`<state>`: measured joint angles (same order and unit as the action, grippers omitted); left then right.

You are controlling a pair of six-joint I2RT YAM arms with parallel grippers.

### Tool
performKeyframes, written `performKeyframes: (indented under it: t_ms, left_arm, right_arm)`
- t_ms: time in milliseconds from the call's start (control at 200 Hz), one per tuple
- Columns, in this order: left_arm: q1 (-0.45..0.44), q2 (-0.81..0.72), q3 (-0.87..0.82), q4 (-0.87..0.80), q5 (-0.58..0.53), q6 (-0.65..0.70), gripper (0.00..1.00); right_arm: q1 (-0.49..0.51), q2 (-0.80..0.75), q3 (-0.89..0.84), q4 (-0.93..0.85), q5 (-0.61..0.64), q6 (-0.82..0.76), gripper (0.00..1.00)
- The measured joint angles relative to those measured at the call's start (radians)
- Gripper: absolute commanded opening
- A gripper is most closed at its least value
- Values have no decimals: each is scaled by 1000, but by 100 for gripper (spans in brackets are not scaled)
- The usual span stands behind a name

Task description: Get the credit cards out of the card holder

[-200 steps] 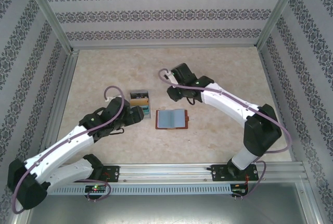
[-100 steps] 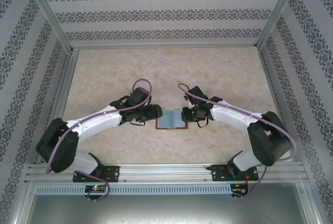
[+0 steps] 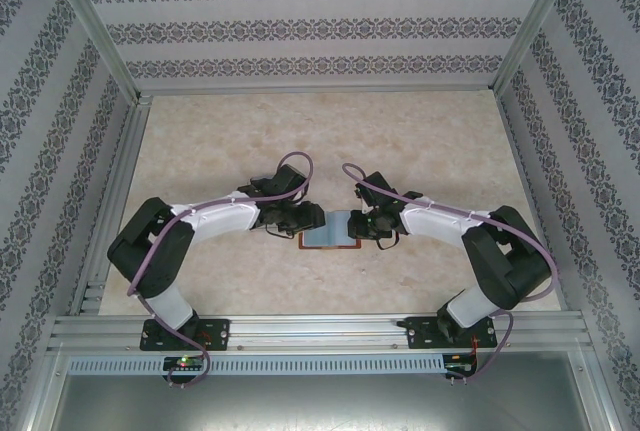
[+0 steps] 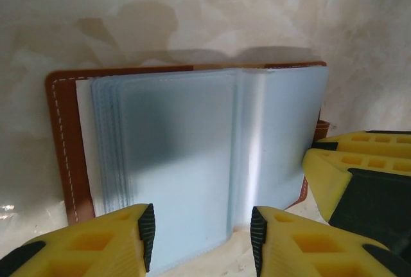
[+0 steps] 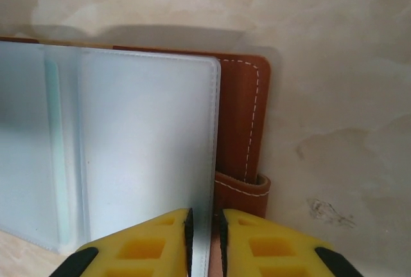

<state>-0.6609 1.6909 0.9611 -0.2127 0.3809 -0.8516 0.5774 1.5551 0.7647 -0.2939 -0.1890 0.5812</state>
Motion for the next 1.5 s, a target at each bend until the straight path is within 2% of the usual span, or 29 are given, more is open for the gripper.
performKeyframes:
  t_ms: [500, 909, 1224, 1384, 1499]
  left_arm:
    - [0, 18, 22, -77, -50, 26, 44]
    - [-13, 51, 22, -44, -8, 33, 45]
    - [-14, 53, 22, -2, 42, 38, 56]
    - [-17, 53, 32, 15, 62, 43, 70]
    - [-25, 53, 38, 23, 74, 49, 70]
  right_arm:
    - [0, 2, -6, 19, -4, 12, 20]
    - [0, 2, -9, 26, -4, 19, 20]
    - [0, 5, -13, 37, -11, 23, 20]
    - [0, 6, -13, 40, -13, 23, 20]
    - [0, 6, -13, 42, -15, 23, 21]
